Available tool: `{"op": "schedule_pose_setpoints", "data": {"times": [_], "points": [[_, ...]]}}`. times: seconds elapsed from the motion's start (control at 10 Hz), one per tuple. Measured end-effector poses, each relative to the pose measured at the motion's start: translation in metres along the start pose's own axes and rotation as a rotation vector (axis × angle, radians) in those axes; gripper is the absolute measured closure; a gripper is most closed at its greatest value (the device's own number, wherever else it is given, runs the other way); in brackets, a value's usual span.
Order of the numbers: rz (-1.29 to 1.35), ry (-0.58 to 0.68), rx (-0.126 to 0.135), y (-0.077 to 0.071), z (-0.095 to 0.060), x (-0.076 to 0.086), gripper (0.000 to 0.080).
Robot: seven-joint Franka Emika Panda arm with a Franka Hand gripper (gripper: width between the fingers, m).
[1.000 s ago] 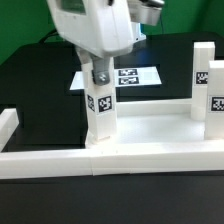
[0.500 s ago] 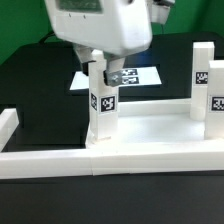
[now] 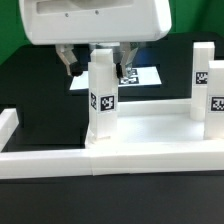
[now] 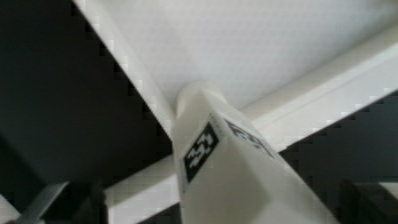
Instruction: Assemble desk
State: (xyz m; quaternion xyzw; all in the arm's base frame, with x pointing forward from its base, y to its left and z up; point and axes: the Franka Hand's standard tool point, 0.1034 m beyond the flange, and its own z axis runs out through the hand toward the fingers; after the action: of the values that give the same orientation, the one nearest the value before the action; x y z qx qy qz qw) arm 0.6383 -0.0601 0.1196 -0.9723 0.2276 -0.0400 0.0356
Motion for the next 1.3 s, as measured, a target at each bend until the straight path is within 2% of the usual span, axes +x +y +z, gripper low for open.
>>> {"op": "schedule_pose_setpoints", "data": {"times": [0.1, 0.2, 0.4, 0.5, 0.7, 0.9, 1.0, 1.3], "points": [[-0.12, 0.002, -0.007, -0.001, 0.001, 0.0, 0.0151], [-0.411, 0.017, -0.034, -0.008, 0.007, -0.001, 0.0151], [-0.576, 0.006, -0.036, -0.015, 0.011, -0.005, 0.0151], [-0.726, 0.002, -0.036, -0.009, 0.008, -0.001, 0.0151], [-0.716, 0.006, -0.036, -0.006, 0.007, 0.001, 0.0151], [-0.704, 0.006, -0.037, -0.005, 0.007, 0.001, 0.0414], [-0.703, 0.005, -0.038, -0.004, 0.008, 0.002, 0.0508], [-0.501, 0.007, -0.039, -0.002, 0.008, 0.002, 0.0508]]}}
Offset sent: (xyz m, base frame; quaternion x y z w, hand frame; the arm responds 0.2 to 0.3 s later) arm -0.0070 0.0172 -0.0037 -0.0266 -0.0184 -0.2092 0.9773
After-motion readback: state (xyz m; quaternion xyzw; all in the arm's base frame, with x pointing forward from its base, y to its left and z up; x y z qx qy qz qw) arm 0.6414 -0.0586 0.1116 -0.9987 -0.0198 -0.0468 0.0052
